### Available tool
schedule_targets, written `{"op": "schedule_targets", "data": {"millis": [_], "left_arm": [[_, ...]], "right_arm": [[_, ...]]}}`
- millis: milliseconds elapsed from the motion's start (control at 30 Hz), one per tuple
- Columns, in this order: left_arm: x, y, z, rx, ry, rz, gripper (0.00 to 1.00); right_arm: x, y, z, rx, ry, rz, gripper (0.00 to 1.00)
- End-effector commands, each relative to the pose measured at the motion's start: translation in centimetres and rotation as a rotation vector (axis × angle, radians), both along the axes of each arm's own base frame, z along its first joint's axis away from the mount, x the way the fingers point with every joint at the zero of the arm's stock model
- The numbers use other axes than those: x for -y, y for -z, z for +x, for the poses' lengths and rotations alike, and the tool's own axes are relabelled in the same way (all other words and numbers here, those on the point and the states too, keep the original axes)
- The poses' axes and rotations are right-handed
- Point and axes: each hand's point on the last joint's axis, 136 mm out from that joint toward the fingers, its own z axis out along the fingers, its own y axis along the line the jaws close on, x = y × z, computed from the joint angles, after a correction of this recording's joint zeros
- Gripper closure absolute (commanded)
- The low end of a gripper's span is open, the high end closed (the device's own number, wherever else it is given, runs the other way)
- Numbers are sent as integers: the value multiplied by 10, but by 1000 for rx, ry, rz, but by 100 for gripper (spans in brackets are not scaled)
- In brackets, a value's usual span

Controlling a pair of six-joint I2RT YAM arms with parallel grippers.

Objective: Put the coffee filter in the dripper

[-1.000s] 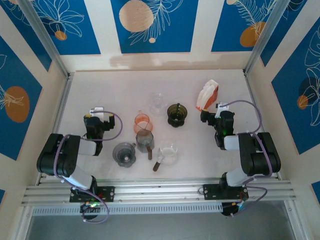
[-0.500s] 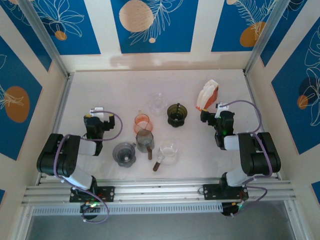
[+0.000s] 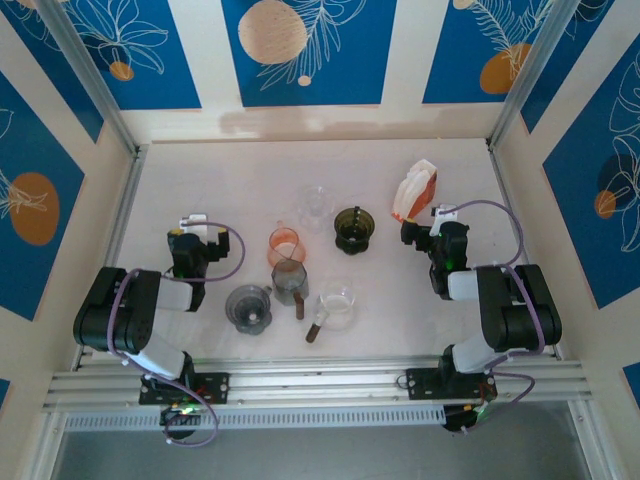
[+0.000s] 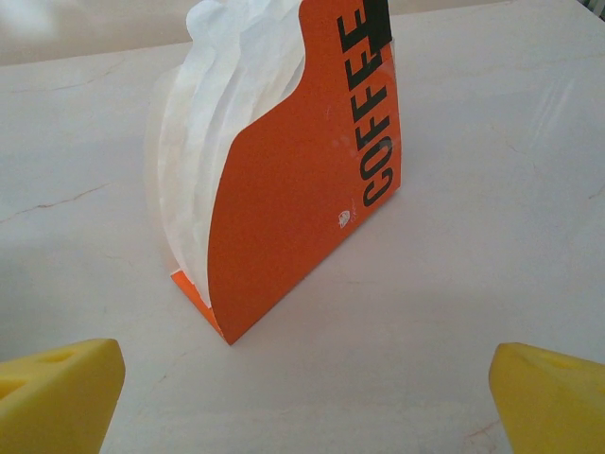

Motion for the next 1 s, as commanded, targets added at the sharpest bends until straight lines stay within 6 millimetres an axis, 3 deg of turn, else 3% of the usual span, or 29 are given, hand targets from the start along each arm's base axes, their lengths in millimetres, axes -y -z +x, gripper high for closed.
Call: {"op": "schedule_targets", "data": {"millis": [0,733,967], "left_arm": [[0,-9,6,35,9,0,0],[0,-11,6,42,6,-1,0],[-4,-37,5,-2,-18,0,0]], "right_arm": [[-1,-8,4,35,-5,-11,1],[0,-9,3,34,-21,15,1],[1,-20,-1,47,1,-8,1]]}}
